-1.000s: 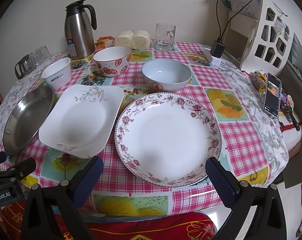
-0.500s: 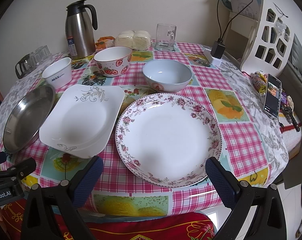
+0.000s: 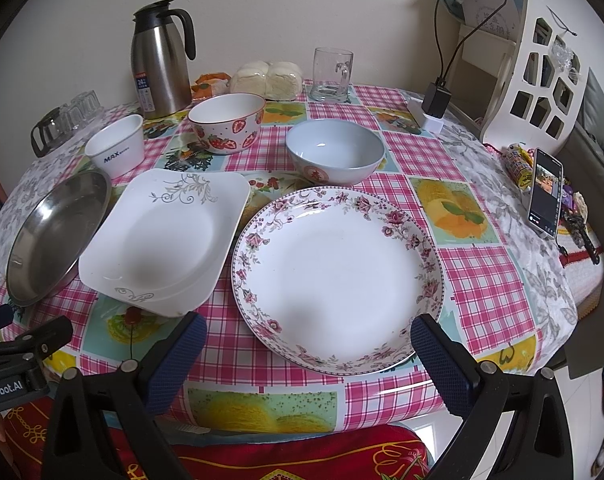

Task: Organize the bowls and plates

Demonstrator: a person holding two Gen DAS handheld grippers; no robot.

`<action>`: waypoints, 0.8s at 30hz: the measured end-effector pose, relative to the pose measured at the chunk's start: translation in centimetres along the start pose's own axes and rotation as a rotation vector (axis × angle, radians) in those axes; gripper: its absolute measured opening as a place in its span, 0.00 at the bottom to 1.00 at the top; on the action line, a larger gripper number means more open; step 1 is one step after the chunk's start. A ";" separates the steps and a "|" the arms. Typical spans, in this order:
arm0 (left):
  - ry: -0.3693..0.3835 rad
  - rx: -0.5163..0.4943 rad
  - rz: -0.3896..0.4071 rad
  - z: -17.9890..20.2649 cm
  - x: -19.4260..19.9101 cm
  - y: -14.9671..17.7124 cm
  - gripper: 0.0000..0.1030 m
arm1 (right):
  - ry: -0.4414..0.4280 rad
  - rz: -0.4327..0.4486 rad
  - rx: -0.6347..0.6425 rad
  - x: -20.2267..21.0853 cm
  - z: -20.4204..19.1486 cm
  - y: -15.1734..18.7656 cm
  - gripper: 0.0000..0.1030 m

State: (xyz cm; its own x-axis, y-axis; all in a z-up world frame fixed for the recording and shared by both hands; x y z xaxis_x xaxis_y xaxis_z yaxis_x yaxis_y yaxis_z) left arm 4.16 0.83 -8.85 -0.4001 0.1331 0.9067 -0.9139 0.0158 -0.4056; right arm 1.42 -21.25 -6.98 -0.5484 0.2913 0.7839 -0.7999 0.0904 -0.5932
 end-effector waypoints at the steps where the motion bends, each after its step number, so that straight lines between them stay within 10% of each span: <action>1: 0.000 0.001 0.000 0.0 0.0 0.0 1.00 | 0.000 0.000 0.000 0.0 0.0 0.0 1.00; 14: 0.040 0.037 0.029 -0.4 0.5 -0.6 1.00 | -0.001 0.000 0.002 0.0 -0.1 -0.1 1.00; 24: 0.040 0.187 0.221 -5.0 3.1 -4.2 1.00 | -0.082 0.067 -0.008 0.3 -3.5 -2.5 1.00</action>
State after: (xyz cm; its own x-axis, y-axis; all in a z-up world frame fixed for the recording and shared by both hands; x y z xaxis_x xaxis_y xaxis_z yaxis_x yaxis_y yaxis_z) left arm 7.10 6.13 -4.92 -0.5913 0.1520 0.7920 -0.8031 -0.2009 -0.5610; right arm 4.08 -18.03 -5.91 -0.6193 0.2177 0.7544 -0.7587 0.0814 -0.6463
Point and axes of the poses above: each gripper's, at about its wrist camera, not at the fingertips, and x roughly against the way its jaws point, z to its right, y to its underside, the point moved 9 cm from there along -x, roughly the way its jaws point, and after that the axes turned 8 degrees about y, right-handed, at the moved point
